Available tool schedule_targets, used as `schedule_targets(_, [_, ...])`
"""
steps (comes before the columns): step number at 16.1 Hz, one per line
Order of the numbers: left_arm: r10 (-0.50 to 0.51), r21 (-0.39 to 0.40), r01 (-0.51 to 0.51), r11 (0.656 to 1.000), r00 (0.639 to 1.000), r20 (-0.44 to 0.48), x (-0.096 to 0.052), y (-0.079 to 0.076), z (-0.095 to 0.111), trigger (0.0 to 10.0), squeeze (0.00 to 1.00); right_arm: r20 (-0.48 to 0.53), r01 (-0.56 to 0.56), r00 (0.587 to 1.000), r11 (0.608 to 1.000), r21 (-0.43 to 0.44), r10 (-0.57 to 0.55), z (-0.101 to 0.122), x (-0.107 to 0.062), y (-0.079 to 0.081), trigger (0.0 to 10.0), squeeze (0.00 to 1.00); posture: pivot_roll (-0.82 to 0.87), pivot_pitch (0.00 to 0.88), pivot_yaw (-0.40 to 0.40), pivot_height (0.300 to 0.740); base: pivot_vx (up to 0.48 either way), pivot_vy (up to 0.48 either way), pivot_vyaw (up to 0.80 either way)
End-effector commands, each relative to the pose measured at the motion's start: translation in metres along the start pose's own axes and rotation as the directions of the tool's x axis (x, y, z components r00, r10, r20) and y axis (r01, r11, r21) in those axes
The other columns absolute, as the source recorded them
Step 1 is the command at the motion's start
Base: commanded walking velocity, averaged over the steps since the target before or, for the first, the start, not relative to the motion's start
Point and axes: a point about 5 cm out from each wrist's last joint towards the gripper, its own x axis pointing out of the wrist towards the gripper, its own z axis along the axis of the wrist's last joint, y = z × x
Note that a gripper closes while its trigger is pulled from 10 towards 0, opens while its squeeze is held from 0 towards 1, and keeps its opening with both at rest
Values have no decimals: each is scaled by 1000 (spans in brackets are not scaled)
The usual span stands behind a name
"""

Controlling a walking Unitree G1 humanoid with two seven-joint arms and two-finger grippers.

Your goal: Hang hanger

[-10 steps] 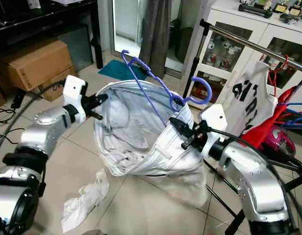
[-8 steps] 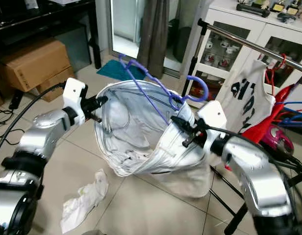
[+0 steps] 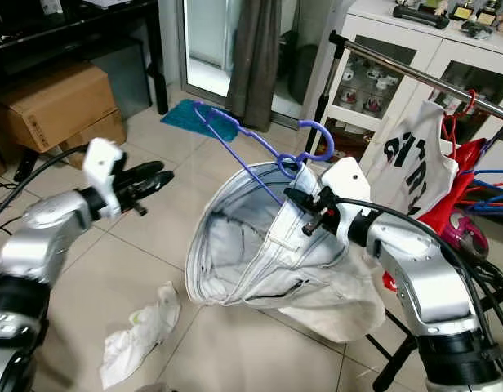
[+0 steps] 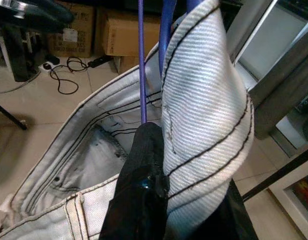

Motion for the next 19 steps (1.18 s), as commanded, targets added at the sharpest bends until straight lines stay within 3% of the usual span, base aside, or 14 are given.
schedule_targets(1, [-94, 23, 93, 995, 995, 23, -4, -7, 14, 10000, 1000, 4, 21, 1000, 998, -52, -21, 8, -4, -8, 10000, 0, 56, 0, -97, 740, 0, 0, 0])
schedule_targets(3, [-184, 110, 180, 977, 982, 29, -12, -19, 41, 10000, 1000, -65, 13, 998, 992, -128, -21, 4, -6, -12, 10000, 0, 59, 0, -101, 740, 0, 0, 0])
schedule_targets(4, [-244, 135, 227, 964, 962, 121, -12, -25, 68, 10000, 1000, -96, -3, 995, 985, -173, -14, 4, -7, -14, 10000, 0, 65, 0, -107, 740, 0, 0, 0])
schedule_targets(5, [-336, 176, 307, 935, 927, 169, -12, -32, 96, 10000, 561, -163, -40, 987, 964, -264, -4, 3, -8, -17, 10000, 0, 66, 0, -109, 740, 0, 0, 0])
schedule_targets(6, [-363, 188, 332, 924, 917, 165, -12, -33, 101, 10000, 561, -185, -52, 983, 954, -295, -4, 3, -8, -18, 10000, 0, 66, 0, -109, 740, 0, 0, 0])
schedule_targets(7, [-406, 214, 373, 903, 902, 143, -12, -36, 111, 10000, 0, -226, -76, 974, 931, -357, -7, 3, -8, -20, 10000, 0, 71, 0, -110, 740, 0, 0, 0])
schedule_targets(9, [-431, 231, 399, 887, 896, 109, -6, -37, 119, 10000, 0, -280, -123, 960, 893, -432, -3, 5, -8, -22, 10000, 0, 76, 0, -111, 740, 0, 0, 0])
schedule_targets(11, [-490, 226, 490, 842, 870, -57, 2, -41, 95, 10000, 0, -356, -198, 935, 841, -503, 7, 7, -9, -21, 10000, 0, 77, 0, -109, 740, 0, 0, 0])
schedule_targets(12, [-519, 246, 519, 818, 852, -71, 6, -43, 85, 10000, 0, -374, -226, 927, 821, -524, 17, 9, -10, -20, 10000, 0, 71, 0, -105, 740, 0, 0, 0])
schedule_targets(15, [-577, 175, 589, 789, 808, -119, 11, -45, 70, 10000, 0, -416, -301, 908, 775, -557, 53, 11, -15, -16, 10000, 0, 60, 0, -99, 740, 0, 0, 0])
schedule_targets(16, [-577, 170, 594, 786, 804, -144, 13, -44, 65, 10000, 408, -422, -316, 904, 763, -564, 63, 13, -16, -15, 10000, 0, 58, 0, -98, 740, 0, 0, 0])
schedule_targets(17, [-561, 195, 587, 786, 809, -177, 17, -41, 60, 10000, 976, -427, -331, 902, 747, -577, 70, 14, -16, -14, 10000, 0, 58, 0, -98, 740, 0, 0, 0])
schedule_targets(19, [-547, 256, 590, 765, 807, -224, 23, -40, 52, 10000, 1000, -433, -363, 897, 717, -595, 94, 17, -16, -9, 10000, 0, 56, 0, -98, 740, 0, 0, 0])
